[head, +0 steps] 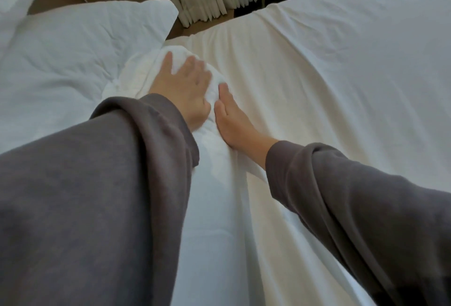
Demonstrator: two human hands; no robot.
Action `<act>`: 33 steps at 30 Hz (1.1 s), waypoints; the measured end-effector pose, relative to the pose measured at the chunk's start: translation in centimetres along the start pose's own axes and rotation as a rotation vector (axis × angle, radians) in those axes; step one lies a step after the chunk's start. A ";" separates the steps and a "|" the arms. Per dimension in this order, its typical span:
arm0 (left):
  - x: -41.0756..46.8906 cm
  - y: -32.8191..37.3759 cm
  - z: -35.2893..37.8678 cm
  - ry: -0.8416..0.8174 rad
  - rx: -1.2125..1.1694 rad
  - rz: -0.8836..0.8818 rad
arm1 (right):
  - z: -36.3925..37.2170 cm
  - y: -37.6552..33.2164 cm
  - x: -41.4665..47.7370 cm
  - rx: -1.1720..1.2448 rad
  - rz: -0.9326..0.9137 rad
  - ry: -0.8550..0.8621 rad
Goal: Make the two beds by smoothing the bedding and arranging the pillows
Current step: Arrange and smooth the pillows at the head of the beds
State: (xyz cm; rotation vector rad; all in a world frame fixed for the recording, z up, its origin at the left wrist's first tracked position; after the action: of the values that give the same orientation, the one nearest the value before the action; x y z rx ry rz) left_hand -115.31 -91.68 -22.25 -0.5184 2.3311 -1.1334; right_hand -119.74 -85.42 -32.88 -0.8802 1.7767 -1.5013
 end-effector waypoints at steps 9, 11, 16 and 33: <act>-3.3 1.1 -0.4 -0.076 0.031 0.165 | 1.3 1.6 -4.1 -0.027 -0.070 -0.036; -4.2 1.2 -0.4 -0.081 0.063 0.232 | 1.5 1.7 -4.9 -0.045 -0.078 -0.047; -6.8 1.3 -1.2 -0.134 0.105 0.260 | 2.1 1.5 -8.1 -0.069 -0.097 -0.070; -21.6 3.4 0.1 -0.118 0.079 0.120 | 6.3 -0.3 -22.8 -0.120 0.006 -0.097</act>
State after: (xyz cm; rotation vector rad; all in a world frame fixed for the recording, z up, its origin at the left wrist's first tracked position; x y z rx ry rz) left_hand -98.25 -78.24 -19.35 -0.4006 2.1760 -1.1037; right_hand -101.60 -70.20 -32.29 -0.9887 1.8112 -1.3365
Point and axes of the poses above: each hand's wrist, its own x-axis towards the middle knuckle, its own z-axis out of the palm, y = z × x, the point moved 4 cm from there along x, towards the middle knuckle, and after that the axes turned 5 degrees about x, right-handed, at the moved point
